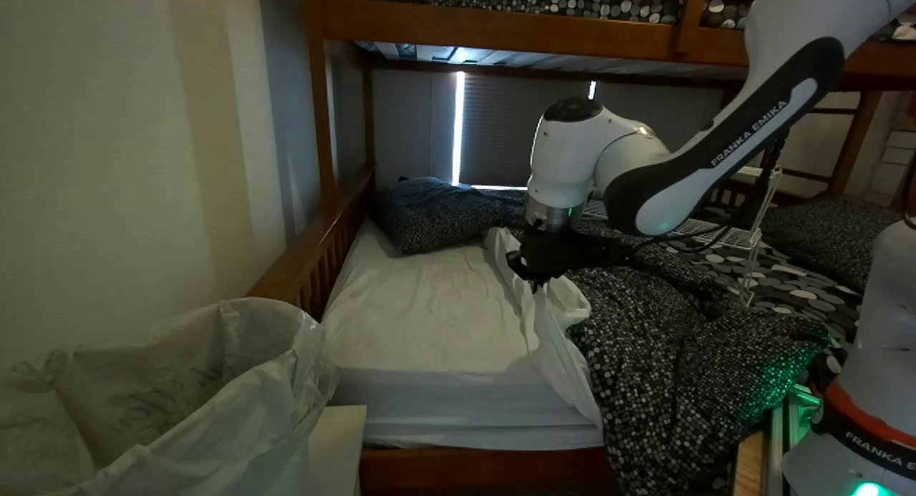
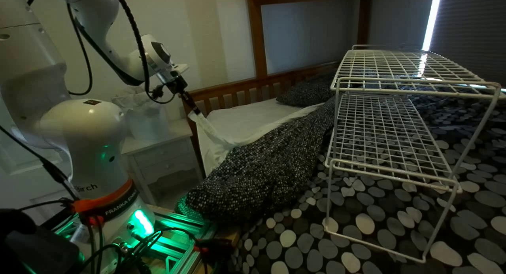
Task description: Move the bedsheet to the left
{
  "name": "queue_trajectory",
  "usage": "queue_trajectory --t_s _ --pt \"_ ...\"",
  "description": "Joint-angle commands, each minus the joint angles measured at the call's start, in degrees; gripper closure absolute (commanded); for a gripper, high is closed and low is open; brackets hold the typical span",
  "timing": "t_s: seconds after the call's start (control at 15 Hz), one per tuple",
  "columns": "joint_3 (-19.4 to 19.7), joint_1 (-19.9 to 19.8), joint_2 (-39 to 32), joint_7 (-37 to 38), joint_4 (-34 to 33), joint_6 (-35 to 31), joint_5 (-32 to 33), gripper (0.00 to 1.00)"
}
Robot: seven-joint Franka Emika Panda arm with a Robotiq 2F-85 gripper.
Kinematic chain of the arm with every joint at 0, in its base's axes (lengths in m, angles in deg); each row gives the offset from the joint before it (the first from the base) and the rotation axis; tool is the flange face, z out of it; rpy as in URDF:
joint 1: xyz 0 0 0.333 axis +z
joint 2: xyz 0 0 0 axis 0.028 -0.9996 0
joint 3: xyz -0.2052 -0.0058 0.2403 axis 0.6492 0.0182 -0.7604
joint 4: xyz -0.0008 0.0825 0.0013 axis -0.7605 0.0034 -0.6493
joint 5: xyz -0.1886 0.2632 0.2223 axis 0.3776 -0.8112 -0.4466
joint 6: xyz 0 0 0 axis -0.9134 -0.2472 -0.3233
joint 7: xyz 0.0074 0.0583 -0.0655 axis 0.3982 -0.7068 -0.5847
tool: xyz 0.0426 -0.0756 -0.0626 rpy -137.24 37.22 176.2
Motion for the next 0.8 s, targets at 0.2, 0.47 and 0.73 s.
queue_trajectory --t_s 0.2,0.47,0.73 --pt "-2.8 -1.3 2.2 -0.2 1.1 -1.8 0.1 0.95" --pt "-2.8 -1.4 2.2 -0.2 1.1 -1.9 0.2 0.95" --pt "-4.9 -0.6 -0.8 -1.4 -2.6 -3.1 4.3 0.99"
